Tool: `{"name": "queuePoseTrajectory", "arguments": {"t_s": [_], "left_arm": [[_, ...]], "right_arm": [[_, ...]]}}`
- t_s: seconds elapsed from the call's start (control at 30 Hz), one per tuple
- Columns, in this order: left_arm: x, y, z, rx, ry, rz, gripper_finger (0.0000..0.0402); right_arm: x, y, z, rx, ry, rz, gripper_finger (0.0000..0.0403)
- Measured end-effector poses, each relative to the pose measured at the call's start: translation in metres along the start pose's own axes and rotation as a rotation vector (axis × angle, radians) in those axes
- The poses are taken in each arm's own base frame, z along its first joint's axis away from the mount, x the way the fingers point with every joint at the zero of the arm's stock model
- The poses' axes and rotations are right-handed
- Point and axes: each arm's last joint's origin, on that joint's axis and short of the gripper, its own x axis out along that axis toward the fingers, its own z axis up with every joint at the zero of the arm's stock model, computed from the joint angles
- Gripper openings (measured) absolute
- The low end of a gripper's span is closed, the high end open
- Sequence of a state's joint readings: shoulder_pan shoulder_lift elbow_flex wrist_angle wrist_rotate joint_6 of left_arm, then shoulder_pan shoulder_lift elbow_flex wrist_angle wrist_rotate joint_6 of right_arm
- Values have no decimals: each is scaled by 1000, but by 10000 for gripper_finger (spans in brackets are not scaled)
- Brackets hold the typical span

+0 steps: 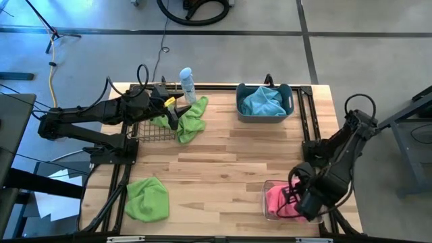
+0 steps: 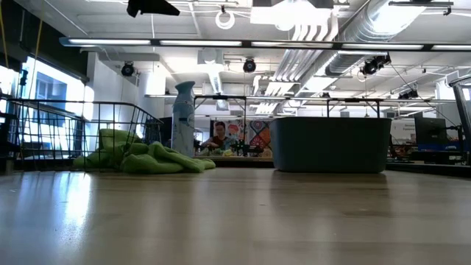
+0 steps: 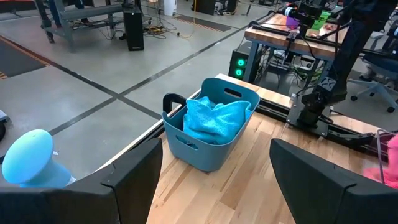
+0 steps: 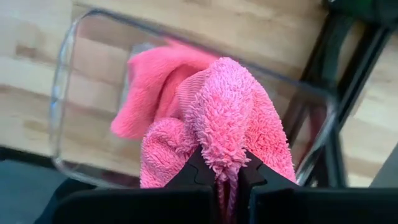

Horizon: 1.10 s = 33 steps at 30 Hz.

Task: Sort microfiber towel by color & place in baskets
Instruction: Put the pink towel into the transparent bin

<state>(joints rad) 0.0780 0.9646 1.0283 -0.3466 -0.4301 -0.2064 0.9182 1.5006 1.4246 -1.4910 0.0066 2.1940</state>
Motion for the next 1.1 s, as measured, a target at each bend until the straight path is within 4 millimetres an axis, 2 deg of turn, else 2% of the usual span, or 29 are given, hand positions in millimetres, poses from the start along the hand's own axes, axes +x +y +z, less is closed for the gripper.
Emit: {"name": "queuePoseTrajectory", "arguments": {"t_s": [0.17,0.37,0.57,0.73,0.83,0.93,1.1], "left_arm": [[0,0,0,1,0,0,284],[0,0,0,1,0,0,284],[0,0,0,1,0,0,284],[0,0,0,1,0,-1,284],[0,0,0,0,0,0,284],[0,0,0,0,0,0,284],[0,0,0,0,0,0,284]], "right_arm": [[7,10,-6,6,16,16,1],[24,21,-14,36,7,-54,1],[26,26,-15,57,31,-2,1],[56,28,-16,63,105,85,1],[71,23,-12,65,104,80,1],[72,18,-5,77,97,73,1],[59,12,2,71,87,117,1]]}}
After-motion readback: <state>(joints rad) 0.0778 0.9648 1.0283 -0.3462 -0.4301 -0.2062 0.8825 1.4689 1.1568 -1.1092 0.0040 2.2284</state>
